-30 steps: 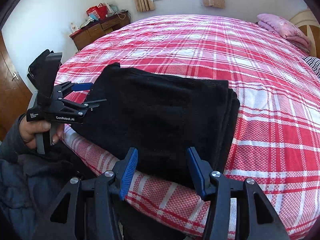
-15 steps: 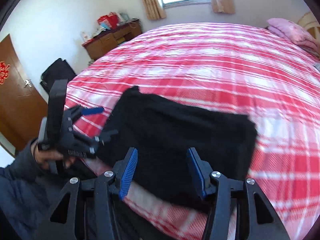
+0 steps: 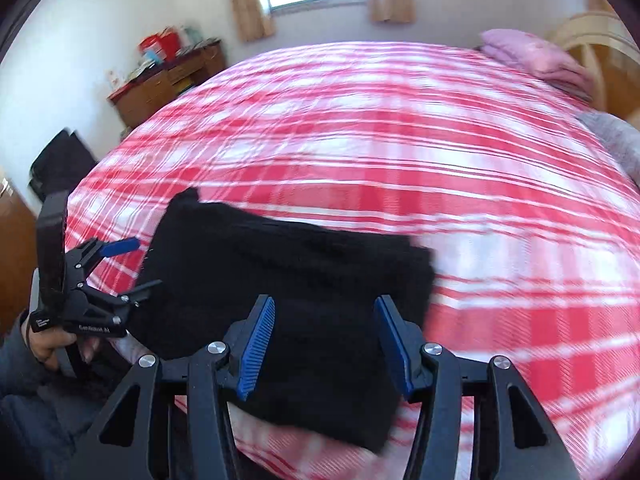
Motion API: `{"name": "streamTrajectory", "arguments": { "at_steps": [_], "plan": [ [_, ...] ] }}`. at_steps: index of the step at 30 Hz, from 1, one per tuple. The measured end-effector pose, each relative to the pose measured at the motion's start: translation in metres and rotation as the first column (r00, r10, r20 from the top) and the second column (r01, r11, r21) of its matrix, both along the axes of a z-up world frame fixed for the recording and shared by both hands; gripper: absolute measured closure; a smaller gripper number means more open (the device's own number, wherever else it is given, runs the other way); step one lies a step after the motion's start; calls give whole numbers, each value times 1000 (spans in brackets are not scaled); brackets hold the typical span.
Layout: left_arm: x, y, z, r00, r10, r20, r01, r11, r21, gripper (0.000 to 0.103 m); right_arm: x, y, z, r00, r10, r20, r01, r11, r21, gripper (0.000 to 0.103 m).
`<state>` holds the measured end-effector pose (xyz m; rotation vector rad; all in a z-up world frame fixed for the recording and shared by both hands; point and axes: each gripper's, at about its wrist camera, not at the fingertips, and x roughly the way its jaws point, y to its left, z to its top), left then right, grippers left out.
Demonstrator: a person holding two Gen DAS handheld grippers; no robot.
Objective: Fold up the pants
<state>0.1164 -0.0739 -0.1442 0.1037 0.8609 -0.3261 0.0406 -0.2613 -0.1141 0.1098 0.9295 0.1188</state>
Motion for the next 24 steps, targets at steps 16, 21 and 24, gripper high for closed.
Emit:
{"name": "streamTrajectory", "arguments": {
  "at_steps": [16, 21, 24],
  "plan": [
    [1, 16, 8, 997, 63, 40, -62, 998, -29, 0, -43, -11, -6, 998, -26, -60, 25, 999, -25, 93],
    [6, 14, -3, 999, 53, -8, -53, 998, -39, 0, -39, -27, -30, 993, -30, -112, 31, 999, 11, 92],
    [5, 15, -2, 999, 52, 3, -52, 997, -51, 0, -40, -29, -17, 996, -29, -79, 31, 999, 30, 65]
  ]
}}
